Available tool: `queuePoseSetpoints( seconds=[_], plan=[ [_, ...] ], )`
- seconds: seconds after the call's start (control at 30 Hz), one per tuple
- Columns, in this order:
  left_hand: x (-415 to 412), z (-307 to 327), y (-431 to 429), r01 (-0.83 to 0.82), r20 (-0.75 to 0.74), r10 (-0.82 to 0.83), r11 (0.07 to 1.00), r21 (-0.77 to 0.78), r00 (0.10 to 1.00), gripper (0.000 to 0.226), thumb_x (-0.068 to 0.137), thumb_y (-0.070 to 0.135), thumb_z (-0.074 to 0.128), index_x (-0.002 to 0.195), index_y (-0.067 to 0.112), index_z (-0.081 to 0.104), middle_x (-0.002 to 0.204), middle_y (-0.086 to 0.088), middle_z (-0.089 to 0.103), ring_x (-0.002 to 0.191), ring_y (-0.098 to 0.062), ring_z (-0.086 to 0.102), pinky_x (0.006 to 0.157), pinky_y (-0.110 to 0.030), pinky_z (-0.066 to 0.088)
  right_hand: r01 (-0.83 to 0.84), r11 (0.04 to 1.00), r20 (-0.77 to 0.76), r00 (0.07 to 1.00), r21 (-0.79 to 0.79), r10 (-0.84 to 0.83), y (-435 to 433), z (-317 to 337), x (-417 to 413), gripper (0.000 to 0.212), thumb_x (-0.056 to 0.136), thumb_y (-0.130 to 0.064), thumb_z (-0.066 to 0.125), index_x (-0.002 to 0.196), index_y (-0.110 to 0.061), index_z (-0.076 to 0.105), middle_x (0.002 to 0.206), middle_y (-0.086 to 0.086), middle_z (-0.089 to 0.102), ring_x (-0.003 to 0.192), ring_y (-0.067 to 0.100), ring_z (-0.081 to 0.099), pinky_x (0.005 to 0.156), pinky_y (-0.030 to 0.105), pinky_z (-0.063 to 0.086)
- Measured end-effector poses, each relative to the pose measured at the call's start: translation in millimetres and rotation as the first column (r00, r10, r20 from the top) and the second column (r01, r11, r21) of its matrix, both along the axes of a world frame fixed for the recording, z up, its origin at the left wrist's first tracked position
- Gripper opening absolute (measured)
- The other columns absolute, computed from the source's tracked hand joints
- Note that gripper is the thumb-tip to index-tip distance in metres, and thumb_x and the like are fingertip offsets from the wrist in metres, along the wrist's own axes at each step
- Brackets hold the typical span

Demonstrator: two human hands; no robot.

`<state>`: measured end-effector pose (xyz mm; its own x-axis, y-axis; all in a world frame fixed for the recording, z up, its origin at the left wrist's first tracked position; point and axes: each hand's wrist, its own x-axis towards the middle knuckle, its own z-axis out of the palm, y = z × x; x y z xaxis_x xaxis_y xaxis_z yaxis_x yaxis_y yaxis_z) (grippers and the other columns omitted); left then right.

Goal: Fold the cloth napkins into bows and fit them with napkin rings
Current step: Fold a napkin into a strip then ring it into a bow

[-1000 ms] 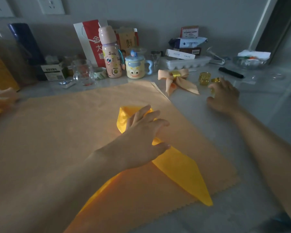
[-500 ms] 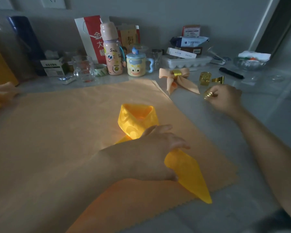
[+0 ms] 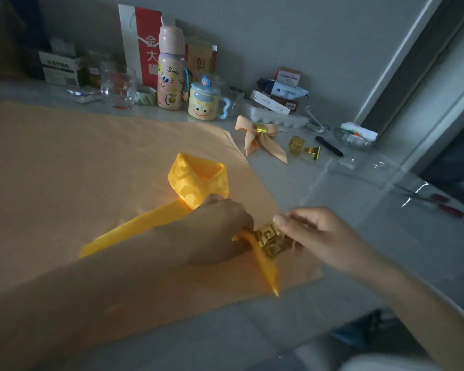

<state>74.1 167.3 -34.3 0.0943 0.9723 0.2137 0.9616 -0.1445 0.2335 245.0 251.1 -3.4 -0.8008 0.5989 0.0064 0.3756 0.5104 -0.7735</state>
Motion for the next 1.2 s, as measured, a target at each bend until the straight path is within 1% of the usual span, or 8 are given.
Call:
queuePoseSetpoints(
  seconds=[0.1,0.23,0.4,0.53,0.63,0.77,0.93,1.2],
  plan=[
    [-5,-9,-5,-0.042,0.188,0.031,0.998,0.055,0.982,0.021,0.090,0.023,0.056,0.109,0.021,0.064,0.109,0.003,0.059,0.110,-0.014,0.050,0.097,-0.018,0.022,0.067,0.988,-0.006,0.998,-0.138,-0.069,0,-2,-1,0.019,0.093,-0.016,0.052,0.085,-0.015,0.069,0.070,-0.003,0.067,0.055,0.008,0.061,0.056,0.019,0.050],
    [-6,-16,-7,-0.096,0.305,0.055,0.988,0.122,0.951,0.017,0.085,0.017,0.060,0.101,0.015,0.068,0.101,-0.002,0.064,0.100,-0.017,0.055,0.081,-0.016,0.027,0.070,0.992,0.005,0.998,-0.108,-0.070,-1,-4,-8,0.027,0.084,0.006,0.059,0.095,-0.016,0.068,0.079,-0.003,0.072,0.050,0.008,0.061,0.048,0.020,0.050],
    [-2,-20,-8,-0.159,0.376,0.092,0.976,0.150,0.922,0.033,0.076,0.028,0.045,0.092,0.009,0.066,0.090,-0.004,0.066,0.086,-0.021,0.059,0.074,-0.024,0.037,-0.001,0.995,0.108,0.994,0.104,-0.010,-1,-11,-21,0.018,0.085,-0.010,0.066,0.076,-0.026,0.071,0.072,-0.003,0.063,0.065,0.003,0.051,0.059,0.022,0.036],
    [-5,-19,-10,-0.201,0.472,0.111,0.969,0.145,0.875,0.011,0.084,0.009,0.060,0.094,0.008,0.062,0.091,-0.003,0.062,0.087,-0.022,0.059,0.071,-0.026,0.040,-0.023,0.999,0.112,0.994,0.043,0.018,-2,-18,-25,0.015,0.089,-0.012,0.060,0.083,-0.004,0.070,0.068,-0.002,0.056,0.065,0.007,0.046,0.060,0.025,0.030],
    [-3,-16,-11,-0.220,0.502,0.133,0.968,0.118,0.854,0.030,0.081,0.011,0.064,0.107,0.013,0.049,0.097,0.001,0.055,0.096,-0.025,0.056,0.078,-0.031,0.042,0.017,0.996,-0.020,1.000,-0.091,-0.019,-6,-16,-31,0.005,0.085,-0.007,0.064,0.085,-0.008,0.069,0.056,-0.017,0.060,0.049,-0.006,0.048,0.051,0.008,0.034],
    [-1,1,-13,-0.129,0.362,0.110,0.991,0.029,0.926,0.048,0.083,0.015,0.062,0.127,0.019,0.043,0.122,0.003,0.053,0.115,-0.015,0.049,0.098,-0.030,0.036,0.034,0.994,0.010,0.999,-0.100,-0.033,-5,-16,-34,0.017,0.085,-0.005,0.062,0.072,-0.016,0.067,0.051,-0.014,0.057,0.047,-0.005,0.047,0.050,0.012,0.034],
    [-5,18,-14,-0.034,0.357,0.090,0.987,-0.160,0.930,0.046,0.082,0.028,0.064,0.125,0.025,0.047,0.116,0.008,0.053,0.112,-0.012,0.046,0.093,-0.025,0.031,0.081,0.994,0.004,0.997,-0.079,-0.081,-5,-13,-37,0.024,0.084,-0.003,0.057,0.063,-0.015,0.061,0.049,-0.009,0.049,0.046,0.003,0.041,0.049,0.017,0.030],
    [-16,13,-10,-0.030,0.366,0.041,0.999,-0.037,0.930,0.047,0.076,0.028,0.075,0.119,0.022,0.055,0.112,0.007,0.056,0.104,-0.010,0.052,0.088,-0.026,0.040,0.086,0.996,0.014,0.996,-0.029,-0.086,-9,-11,-38,0.019,0.091,-0.022,0.056,0.079,-0.008,0.064,0.062,-0.005,0.057,0.053,-0.001,0.050,0.053,0.015,0.039]
  ],
)
